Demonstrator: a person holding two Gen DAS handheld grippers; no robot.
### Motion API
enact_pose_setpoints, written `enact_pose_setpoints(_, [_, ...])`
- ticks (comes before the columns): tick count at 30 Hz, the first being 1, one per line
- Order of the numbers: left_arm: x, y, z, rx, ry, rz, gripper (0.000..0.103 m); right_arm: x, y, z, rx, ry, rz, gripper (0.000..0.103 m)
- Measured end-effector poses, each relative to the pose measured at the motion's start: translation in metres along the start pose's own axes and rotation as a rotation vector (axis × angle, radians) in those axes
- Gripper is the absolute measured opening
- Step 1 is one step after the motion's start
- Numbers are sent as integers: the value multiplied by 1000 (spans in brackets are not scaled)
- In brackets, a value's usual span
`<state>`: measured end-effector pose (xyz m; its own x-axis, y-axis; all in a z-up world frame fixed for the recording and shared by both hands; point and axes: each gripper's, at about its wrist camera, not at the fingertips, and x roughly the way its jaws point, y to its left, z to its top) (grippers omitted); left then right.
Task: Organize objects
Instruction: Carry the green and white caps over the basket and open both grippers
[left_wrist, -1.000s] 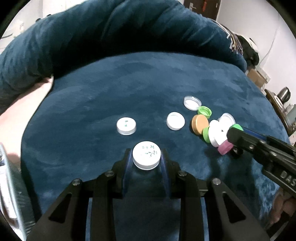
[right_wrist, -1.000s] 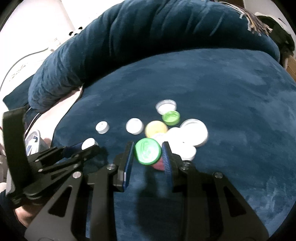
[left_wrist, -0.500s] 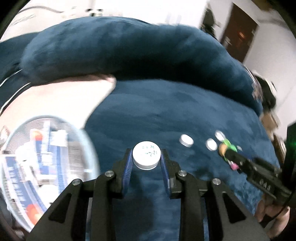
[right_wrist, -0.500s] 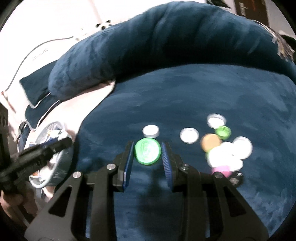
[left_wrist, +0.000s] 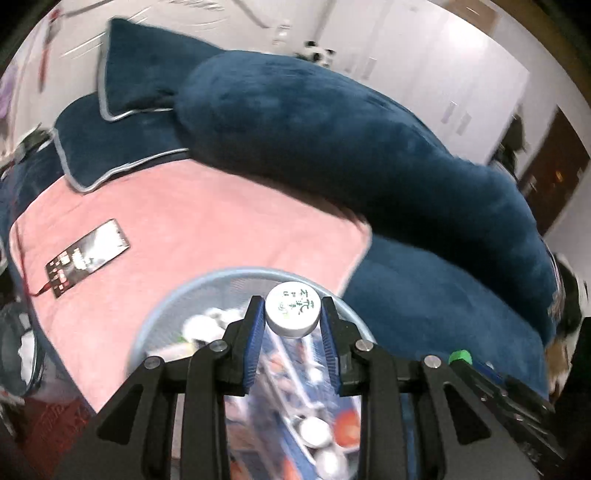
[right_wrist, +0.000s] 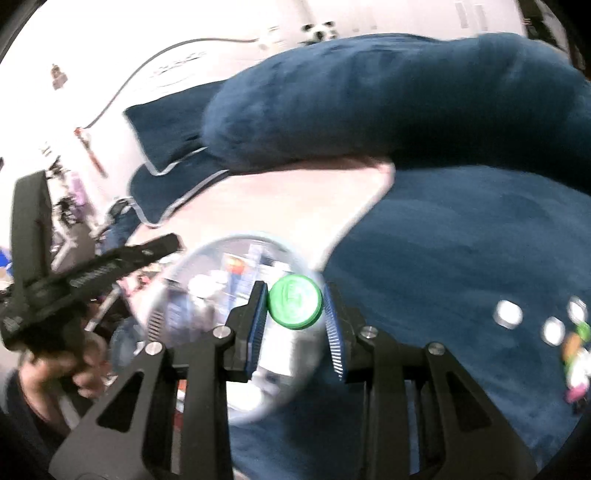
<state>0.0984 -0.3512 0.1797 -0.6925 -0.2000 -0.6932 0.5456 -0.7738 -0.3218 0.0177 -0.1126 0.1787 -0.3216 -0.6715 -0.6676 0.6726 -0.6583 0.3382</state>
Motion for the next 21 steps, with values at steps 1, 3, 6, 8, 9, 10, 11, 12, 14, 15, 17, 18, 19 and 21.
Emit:
enact_pose_setpoints(1, [2,6,1,-22,2,2,30,7,11,7,1,2,29,32])
enact_pose_setpoints(3, [6,24,3,-76,8,-8,31,16,25,17,17,2,92,33])
enact_pose_setpoints(6, [11,36,1,-101,20,17,83,35,32,26,73,52,184,49])
enact_pose_setpoints(8, [10,37,-3,-108,10,21,97,34,29,25,102,41,169,70])
enact_pose_setpoints(9, [8,39,-4,-116,1,22,98,30,27,23,103,24,161,75])
enact_pose_setpoints(10, [9,38,-5,-119,0,28,99,27,26,21,99,13,144,83])
enact_pose_setpoints(11, [9,39,-6,-120,3,43,100,24,23,20,96,8,122,88])
enact_pose_setpoints(12, [10,40,-7,-122,8,61,101,22,19,18,94,5,99,89])
enact_pose_setpoints(14, [12,38,-8,-122,22,84,101,19,9,17,91,7,57,92])
enact_pose_setpoints(15, [13,36,-9,-116,29,94,101,18,6,18,91,10,37,95])
enact_pose_setpoints(17, [14,30,-11,-99,34,110,102,16,1,20,93,8,-7,103])
enact_pose_setpoints(18, [14,26,-12,-81,35,120,102,15,-1,20,91,4,-17,103])
enact_pose_setpoints(19, [14,23,-12,-71,36,124,102,13,-3,20,88,2,-30,103])
enact_pose_setpoints(21, [14,14,-14,-44,38,126,102,9,-7,20,84,-1,-45,103])
